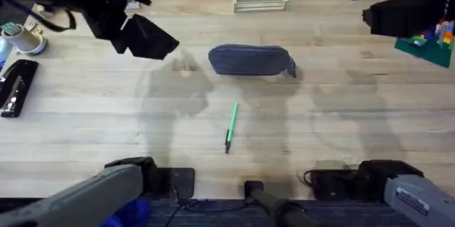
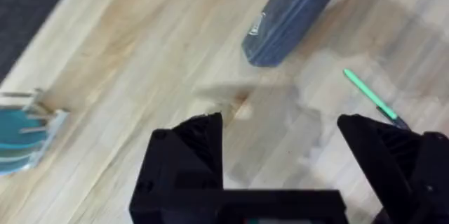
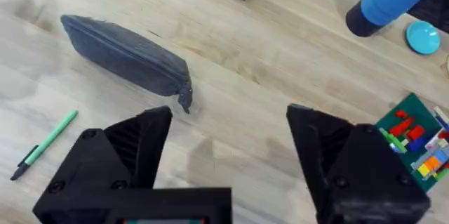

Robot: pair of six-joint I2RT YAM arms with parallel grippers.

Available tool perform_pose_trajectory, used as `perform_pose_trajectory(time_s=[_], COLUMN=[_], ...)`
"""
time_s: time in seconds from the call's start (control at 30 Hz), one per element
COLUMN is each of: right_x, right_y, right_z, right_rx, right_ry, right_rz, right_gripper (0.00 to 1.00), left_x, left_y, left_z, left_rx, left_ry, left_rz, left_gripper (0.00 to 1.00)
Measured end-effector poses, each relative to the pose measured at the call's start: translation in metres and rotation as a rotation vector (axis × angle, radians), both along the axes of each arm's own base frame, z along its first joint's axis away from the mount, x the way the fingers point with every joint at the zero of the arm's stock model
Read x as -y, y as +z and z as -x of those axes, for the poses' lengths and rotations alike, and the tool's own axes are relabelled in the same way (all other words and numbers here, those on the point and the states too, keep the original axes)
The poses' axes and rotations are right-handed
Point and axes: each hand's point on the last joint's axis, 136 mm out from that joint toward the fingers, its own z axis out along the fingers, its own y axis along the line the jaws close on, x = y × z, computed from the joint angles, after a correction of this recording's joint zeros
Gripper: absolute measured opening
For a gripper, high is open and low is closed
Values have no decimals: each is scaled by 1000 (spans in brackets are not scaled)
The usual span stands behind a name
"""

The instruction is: Unzip the bag, pick up the pens from the table one at a time and place them inside, then zip the bag closed.

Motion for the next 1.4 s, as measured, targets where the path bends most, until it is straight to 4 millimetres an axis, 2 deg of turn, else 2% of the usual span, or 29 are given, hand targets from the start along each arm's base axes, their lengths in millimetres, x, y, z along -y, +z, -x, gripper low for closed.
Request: perform_pose_trajectory(time_s=[0.23, 0.73, 1.07, 1.3, 1.4], right_x=[0, 0, 0, 0, 0], right_y=[0, 0, 0, 0, 0], right_z=[0, 0, 0, 0, 0], right_rx=[0, 1, 0, 0, 1], right_ry=[2, 4, 4, 4, 4], right_rz=[-1, 0, 1, 0, 1], right_gripper=[998, 998, 998, 998, 998], left_x=[9, 16, 21, 30, 32], left_y=[-27, -83, -135, -171, -180], left_z=[-2, -25, -58, -59, -60], left_rx=[-69, -106, -46, 43, 58], left_ry=[-190, -484, -566, -564, -548], left_rz=[31, 190, 276, 336, 351], left_gripper=[995, 997, 999, 999, 998])
